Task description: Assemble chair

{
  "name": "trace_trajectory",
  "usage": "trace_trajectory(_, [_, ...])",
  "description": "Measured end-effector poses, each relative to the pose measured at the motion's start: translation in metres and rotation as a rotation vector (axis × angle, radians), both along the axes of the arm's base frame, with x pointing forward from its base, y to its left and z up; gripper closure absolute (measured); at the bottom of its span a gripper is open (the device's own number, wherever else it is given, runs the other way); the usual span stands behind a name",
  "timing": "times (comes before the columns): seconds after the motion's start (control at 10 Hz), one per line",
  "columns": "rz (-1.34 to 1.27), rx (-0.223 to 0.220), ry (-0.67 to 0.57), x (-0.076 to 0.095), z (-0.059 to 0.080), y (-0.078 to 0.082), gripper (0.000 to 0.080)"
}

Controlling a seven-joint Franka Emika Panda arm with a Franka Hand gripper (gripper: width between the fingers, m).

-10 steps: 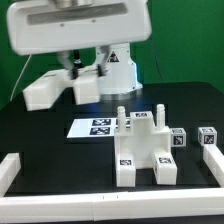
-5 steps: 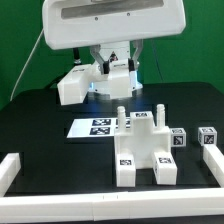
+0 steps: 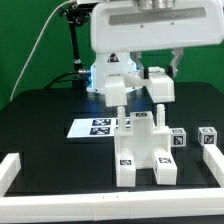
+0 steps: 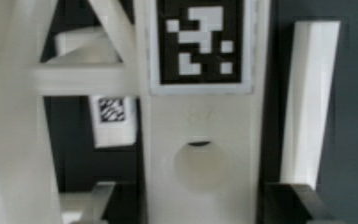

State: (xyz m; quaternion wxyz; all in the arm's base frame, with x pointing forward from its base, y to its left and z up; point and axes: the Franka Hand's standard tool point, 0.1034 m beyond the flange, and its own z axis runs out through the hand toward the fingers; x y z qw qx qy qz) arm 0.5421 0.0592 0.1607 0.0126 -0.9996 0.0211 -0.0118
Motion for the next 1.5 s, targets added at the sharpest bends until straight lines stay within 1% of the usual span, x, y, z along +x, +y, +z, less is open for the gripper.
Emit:
trace_trajectory(0.1, [-0.002,0.002,-0.004,-0.002,-0.003,0.001,0.0518])
trace_trajectory(0.4, [-0.003,0.001,-0.002,-0.002,-0.004,0.000,0.0518])
trace_trajectory(0.5, [0.004,-0.006,0.001,-0.004,-0.006,0.001,0.0518])
trace_trajectory(0.6, [0.017,-0.014,0.015,-0.009,-0.012,0.003,0.0518])
trace_trajectory(0.9, [0.020,-0.018,0.026,-0.011,-0.020,0.004,0.0518])
trace_trajectory(1.2, [0.023,-0.020,-0.005,-0.005,-0.022,0.004,0.0518])
trace_trajectory(1.5, [0.020,-0.023,-0.030,0.001,-0.021,-0.001,0.0518])
